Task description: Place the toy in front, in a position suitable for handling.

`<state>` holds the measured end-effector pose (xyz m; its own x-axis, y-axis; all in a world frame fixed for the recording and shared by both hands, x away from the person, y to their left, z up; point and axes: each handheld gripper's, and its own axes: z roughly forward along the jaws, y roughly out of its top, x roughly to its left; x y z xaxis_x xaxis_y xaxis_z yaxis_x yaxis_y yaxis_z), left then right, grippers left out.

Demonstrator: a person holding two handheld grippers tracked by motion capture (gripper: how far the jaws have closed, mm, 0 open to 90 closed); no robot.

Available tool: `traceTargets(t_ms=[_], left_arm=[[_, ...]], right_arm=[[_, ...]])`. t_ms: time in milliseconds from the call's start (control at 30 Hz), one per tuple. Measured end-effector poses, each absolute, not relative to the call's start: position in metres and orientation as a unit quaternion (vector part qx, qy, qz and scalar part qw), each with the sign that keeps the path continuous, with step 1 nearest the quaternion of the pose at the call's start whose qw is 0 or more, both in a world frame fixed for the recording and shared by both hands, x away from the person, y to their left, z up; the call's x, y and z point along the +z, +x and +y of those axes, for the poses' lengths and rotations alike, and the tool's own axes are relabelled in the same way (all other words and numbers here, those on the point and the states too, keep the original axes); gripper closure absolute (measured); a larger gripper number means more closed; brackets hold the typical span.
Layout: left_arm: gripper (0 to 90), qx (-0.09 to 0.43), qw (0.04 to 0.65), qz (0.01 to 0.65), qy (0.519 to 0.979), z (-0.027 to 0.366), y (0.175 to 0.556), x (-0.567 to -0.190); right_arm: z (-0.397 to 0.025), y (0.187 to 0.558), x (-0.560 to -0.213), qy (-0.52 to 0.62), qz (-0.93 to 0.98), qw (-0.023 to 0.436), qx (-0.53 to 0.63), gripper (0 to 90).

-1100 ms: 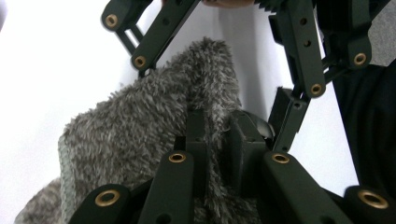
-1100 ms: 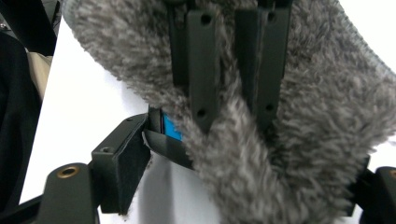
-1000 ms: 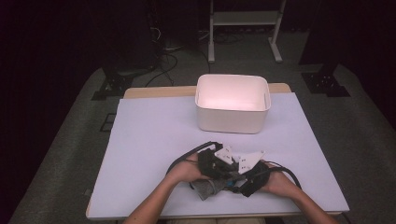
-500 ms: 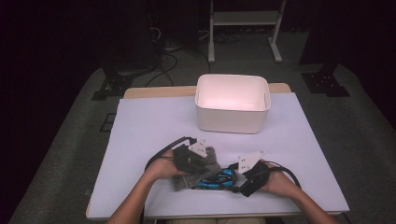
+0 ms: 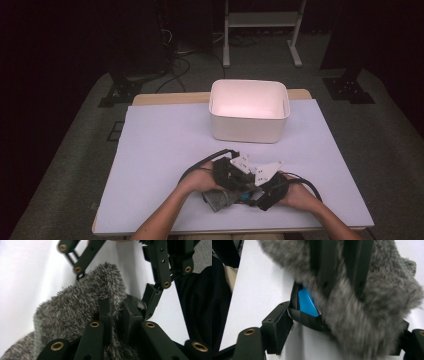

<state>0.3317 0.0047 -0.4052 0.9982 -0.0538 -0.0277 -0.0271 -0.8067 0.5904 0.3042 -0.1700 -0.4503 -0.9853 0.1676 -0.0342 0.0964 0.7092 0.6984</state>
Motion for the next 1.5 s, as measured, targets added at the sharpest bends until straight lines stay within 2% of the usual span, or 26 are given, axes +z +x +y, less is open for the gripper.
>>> traceTargets(t_ms=[133,300,600,767,867,1233,1433,1500], left_arm=[[79.8,-0.018,0.311,-0.013,0.95,0.018,0.329,-0.402],[79.7,-0.008,0.321,0.026,0.947,0.057,0.33,-0.401],[79.7,0.002,0.303,0.087,0.949,0.12,0.325,-0.408],[79.7,-0.016,0.314,0.079,0.946,0.114,0.322,-0.415],[79.7,-0.025,0.325,0.078,0.942,0.109,0.324,-0.418],[79.7,-0.018,0.32,0.07,0.945,0.102,0.323,-0.418],[79.7,-0.016,0.326,0.071,0.943,0.103,0.323,-0.417],[79.7,-0.017,0.333,0.075,0.94,0.104,0.324,-0.416]], right_arm=[[-0.17,0.305,-0.45,0.074,0.924,0.049,0.373,22.9],[-0.17,0.305,-0.45,0.069,0.924,0.052,0.372,22.9],[-0.171,0.306,-0.449,0.068,0.926,0.05,0.368,22.9],[-0.172,0.31,-0.451,0.08,0.927,0.029,0.366,22.5],[-0.174,0.313,-0.451,0.096,0.929,0.017,0.356,17.6],[-0.171,0.325,-0.433,0.119,0.923,-0.022,0.366,19.6],[-0.168,0.337,-0.435,0.14,0.922,-0.059,0.356,21.1],[-0.169,0.34,-0.436,0.148,0.923,-0.057,0.35,22.6]])
